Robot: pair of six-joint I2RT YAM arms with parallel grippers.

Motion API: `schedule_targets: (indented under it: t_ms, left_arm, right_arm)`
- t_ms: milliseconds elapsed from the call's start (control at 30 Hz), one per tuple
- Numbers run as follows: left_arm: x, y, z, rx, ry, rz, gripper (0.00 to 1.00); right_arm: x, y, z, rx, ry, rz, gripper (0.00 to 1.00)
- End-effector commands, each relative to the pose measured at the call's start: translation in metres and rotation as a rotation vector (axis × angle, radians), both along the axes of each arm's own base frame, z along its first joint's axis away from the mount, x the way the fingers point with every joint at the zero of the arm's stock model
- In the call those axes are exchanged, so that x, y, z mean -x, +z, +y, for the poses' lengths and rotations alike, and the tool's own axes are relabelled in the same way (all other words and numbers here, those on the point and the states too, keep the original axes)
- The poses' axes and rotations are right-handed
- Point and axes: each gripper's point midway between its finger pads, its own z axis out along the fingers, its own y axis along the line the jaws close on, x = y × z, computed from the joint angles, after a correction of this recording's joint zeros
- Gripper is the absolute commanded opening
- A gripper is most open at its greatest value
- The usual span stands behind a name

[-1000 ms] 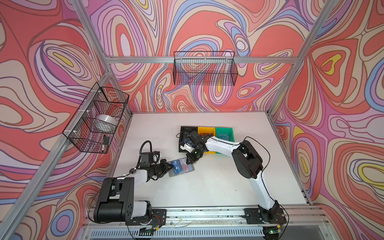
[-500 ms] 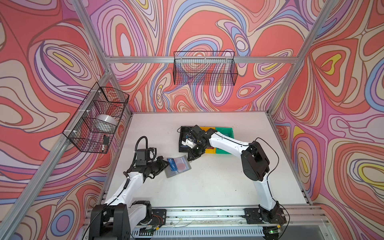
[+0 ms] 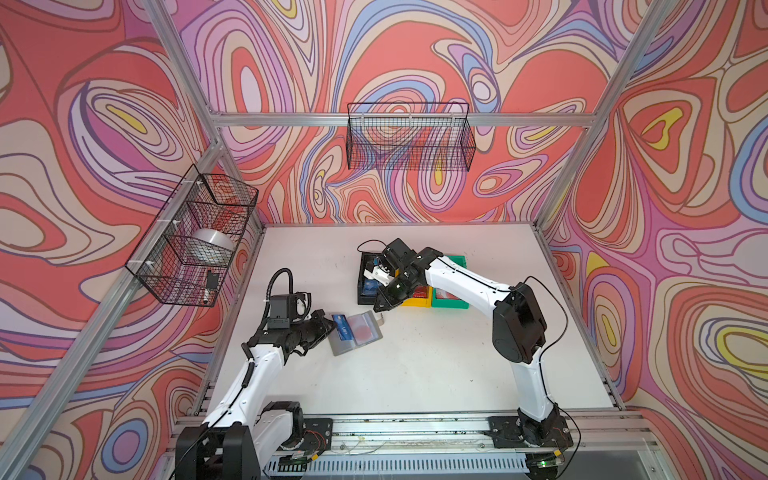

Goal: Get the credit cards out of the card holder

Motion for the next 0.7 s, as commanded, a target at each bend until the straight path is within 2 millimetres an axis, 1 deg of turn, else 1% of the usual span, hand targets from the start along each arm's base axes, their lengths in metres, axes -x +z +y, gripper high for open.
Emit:
schedule_targets:
  t_ms: [0, 33, 133, 167, 200, 367, 467, 667]
  left_arm:
    - [-0.015, 0.026, -0.011, 0.097, -0.018, -0.114, 0.0]
    - [-0.014, 0.021, -0.016, 0.138, -0.038, -0.116, 0.0]
    - [-0.018, 0.027, -0.028, 0.23, -0.083, -0.168, 0.0]
    - [-0.019, 0.026, -0.03, 0.246, -0.091, -0.17, 0.0]
    - [-0.02, 0.026, -0.031, 0.256, -0.098, -0.177, 0.0]
    - [-0.021, 0.033, -0.037, 0.307, -0.127, -0.214, 0.0]
    - [-0.021, 0.036, -0.037, 0.314, -0.128, -0.23, 0.0]
    - [-0.023, 0.034, -0.038, 0.348, -0.115, -0.248, 0.0]
  right_arm:
    - [-0.003, -0.001, 0.009, -0.064, 0.024, 0.053, 0.14]
    - [-0.003, 0.0, 0.012, -0.088, 0.028, 0.071, 0.15]
    - [-0.002, 0.002, 0.018, -0.16, 0.038, 0.138, 0.2]
    - [-0.002, 0.001, 0.019, -0.178, 0.043, 0.158, 0.24]
    - [-0.003, 0.001, 0.02, -0.193, 0.047, 0.174, 0.25]
    - [-0.006, -0.002, 0.019, -0.277, 0.052, 0.258, 0.26]
    - [-0.005, -0.004, 0.02, -0.306, 0.062, 0.287, 0.26]
    - [0.0, -0.002, 0.025, -0.378, 0.077, 0.325, 0.27]
